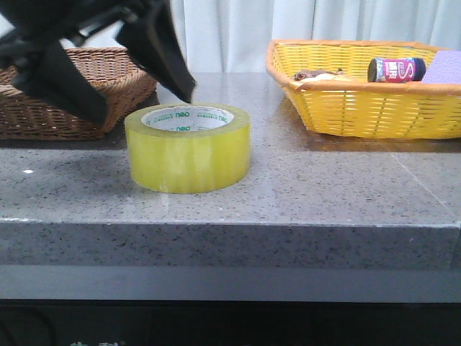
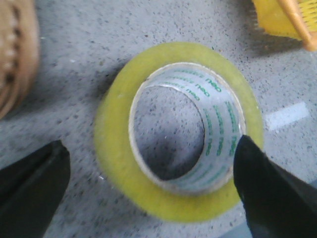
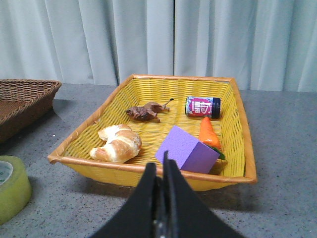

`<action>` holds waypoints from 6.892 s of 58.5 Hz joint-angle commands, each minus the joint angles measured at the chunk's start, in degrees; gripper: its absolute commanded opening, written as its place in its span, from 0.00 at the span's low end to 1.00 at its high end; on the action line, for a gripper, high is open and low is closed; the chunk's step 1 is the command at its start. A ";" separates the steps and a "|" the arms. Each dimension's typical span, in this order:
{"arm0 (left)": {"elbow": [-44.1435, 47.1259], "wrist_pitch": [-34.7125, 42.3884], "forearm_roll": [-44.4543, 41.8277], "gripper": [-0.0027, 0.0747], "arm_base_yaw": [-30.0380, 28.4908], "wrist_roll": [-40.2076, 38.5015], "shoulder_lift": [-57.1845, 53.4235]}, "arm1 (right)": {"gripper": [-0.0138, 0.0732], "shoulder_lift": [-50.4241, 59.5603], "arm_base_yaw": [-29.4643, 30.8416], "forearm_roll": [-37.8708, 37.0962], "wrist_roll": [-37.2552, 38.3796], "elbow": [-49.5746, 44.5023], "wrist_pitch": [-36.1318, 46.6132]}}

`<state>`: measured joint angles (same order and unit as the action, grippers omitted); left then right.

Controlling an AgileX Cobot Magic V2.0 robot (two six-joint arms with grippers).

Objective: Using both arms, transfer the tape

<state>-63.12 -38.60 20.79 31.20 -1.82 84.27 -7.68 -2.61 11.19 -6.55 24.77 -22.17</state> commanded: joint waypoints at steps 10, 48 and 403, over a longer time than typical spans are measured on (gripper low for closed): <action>-4.33 2.79 1.60 0.83 0.51 -0.19 2.52 | 0.02 -0.75 0.08 0.28 -0.15 1.38 5.03; -4.58 2.79 1.31 0.08 0.51 -0.19 3.00 | 0.02 -0.75 0.08 0.29 -0.15 1.38 5.31; 65.82 30.35 -17.91 0.01 -27.04 -0.77 -85.62 | 0.02 -0.80 0.08 0.33 -0.15 1.38 5.13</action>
<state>0.54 -12.59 2.75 4.33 -1.91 -0.40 -7.68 -2.61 11.29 -6.55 24.77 -22.04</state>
